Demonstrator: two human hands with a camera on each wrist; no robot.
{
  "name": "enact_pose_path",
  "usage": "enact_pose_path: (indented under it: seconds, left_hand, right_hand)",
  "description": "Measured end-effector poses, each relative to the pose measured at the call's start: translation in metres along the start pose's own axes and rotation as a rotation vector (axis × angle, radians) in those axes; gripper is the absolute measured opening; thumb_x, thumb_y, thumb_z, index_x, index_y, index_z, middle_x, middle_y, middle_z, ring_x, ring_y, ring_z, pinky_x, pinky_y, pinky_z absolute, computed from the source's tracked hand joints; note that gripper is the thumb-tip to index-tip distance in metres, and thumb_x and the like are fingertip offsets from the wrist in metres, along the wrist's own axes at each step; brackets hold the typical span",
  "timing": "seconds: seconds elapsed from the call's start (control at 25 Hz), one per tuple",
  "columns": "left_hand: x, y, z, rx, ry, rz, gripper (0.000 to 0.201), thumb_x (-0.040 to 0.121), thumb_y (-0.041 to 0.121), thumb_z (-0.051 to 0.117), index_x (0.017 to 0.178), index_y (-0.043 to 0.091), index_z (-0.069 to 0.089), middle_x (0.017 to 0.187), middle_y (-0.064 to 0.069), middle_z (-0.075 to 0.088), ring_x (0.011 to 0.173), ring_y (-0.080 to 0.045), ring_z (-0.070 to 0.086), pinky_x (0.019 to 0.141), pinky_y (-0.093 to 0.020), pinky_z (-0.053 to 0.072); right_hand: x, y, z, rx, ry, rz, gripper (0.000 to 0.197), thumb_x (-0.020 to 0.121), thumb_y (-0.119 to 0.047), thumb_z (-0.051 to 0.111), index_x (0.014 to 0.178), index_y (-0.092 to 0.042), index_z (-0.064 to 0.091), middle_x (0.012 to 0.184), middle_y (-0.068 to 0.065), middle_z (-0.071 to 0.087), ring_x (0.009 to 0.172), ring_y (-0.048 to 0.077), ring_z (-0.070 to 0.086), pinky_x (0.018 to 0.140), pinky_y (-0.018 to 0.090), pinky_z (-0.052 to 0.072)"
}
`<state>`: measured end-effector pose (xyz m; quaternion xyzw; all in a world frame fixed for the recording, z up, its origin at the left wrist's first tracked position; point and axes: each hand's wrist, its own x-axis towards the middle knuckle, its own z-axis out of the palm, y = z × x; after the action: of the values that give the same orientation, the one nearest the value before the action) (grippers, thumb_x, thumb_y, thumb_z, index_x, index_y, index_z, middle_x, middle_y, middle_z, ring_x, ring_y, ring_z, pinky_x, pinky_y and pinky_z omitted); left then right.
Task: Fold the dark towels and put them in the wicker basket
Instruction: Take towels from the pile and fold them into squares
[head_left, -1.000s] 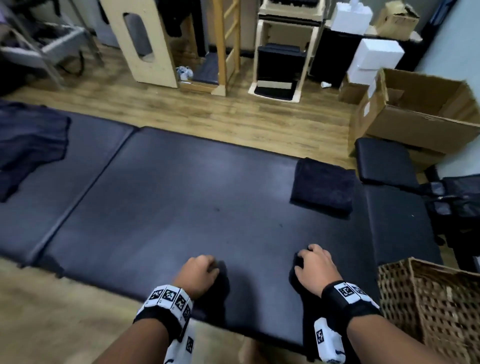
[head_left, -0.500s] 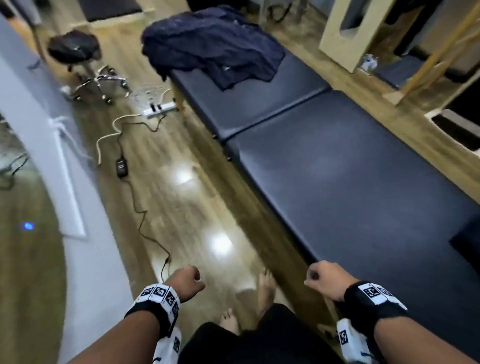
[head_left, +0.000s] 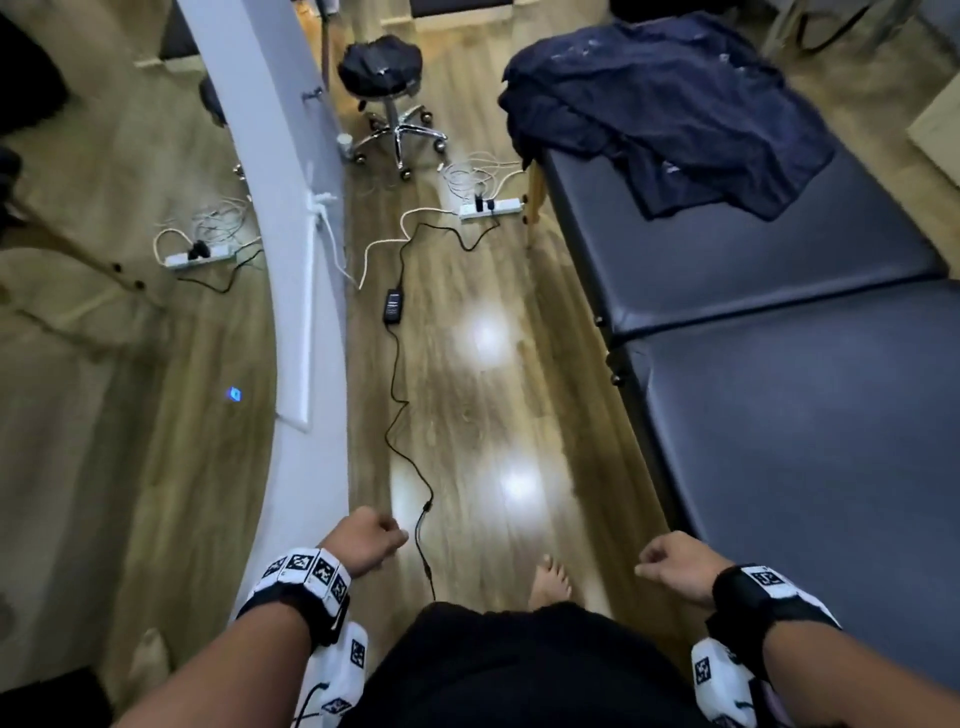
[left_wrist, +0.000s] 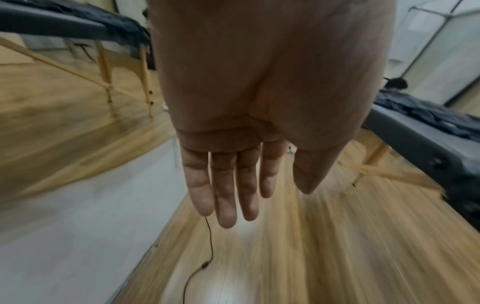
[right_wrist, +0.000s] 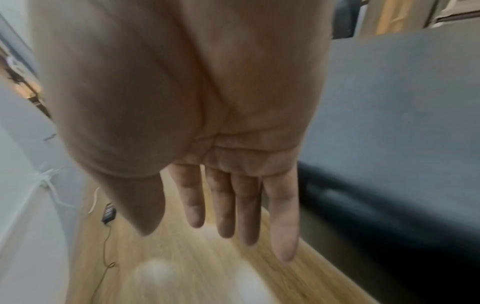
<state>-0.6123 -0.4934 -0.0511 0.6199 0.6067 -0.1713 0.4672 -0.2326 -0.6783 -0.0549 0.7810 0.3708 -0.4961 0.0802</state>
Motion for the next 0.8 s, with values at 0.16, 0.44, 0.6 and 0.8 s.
enact_pose_path:
  seconds: [0.16,0.44,0.6,0.8]
  left_hand:
    - [0.021,0.003,-0.046,-0.089,0.039,-0.078,0.027,0.091,0.025,0.060,0.090,-0.001,0.066,0.076,-0.013,0.067,0.056,-0.019,0.058,0.043,-0.020,0.039]
    - [0.105,-0.001,-0.129,-0.138,-0.021,-0.150,0.026,0.088,0.023,0.059,0.094,-0.001,0.066,0.077,-0.012,0.066,0.054,-0.019,0.055,0.043,-0.021,0.035]
    - [0.154,0.032,-0.196,-0.142,-0.019,-0.068,0.019,0.088,0.016,0.060,0.074,0.004,0.062,0.065,-0.007,0.061,0.052,-0.017,0.053,0.045,-0.020,0.035]
    - [0.219,0.082,-0.254,0.071,-0.093,0.052,0.025,0.092,0.019,0.061,0.067,0.019,0.057,0.065,0.003,0.058,0.056,-0.008,0.053,0.055,-0.023,0.042]
  right_hand:
    - [0.050,-0.044,-0.036,-0.136,0.027,-0.054,0.026,0.088,-0.042,0.067,0.108,-0.026,0.071,0.110,-0.003,0.072,0.107,0.017,0.066,0.088,0.026,0.050]
    - [0.115,-0.122,-0.096,-0.280,-0.001,-0.016,0.029,0.090,-0.040,0.064,0.108,-0.020,0.072,0.110,-0.001,0.073,0.106,0.018,0.067,0.089,0.027,0.051]
    - [0.130,-0.177,-0.154,-0.253,0.056,0.048,0.027,0.090,-0.044,0.063,0.108,-0.026,0.072,0.103,-0.005,0.069,0.102,0.015,0.066,0.083,0.025,0.047]
    - [0.160,-0.226,-0.211,-0.115,0.182,0.077,0.029,0.089,-0.041,0.067,0.109,-0.022,0.073,0.112,0.000,0.072,0.108,0.019,0.066,0.089,0.026,0.047]
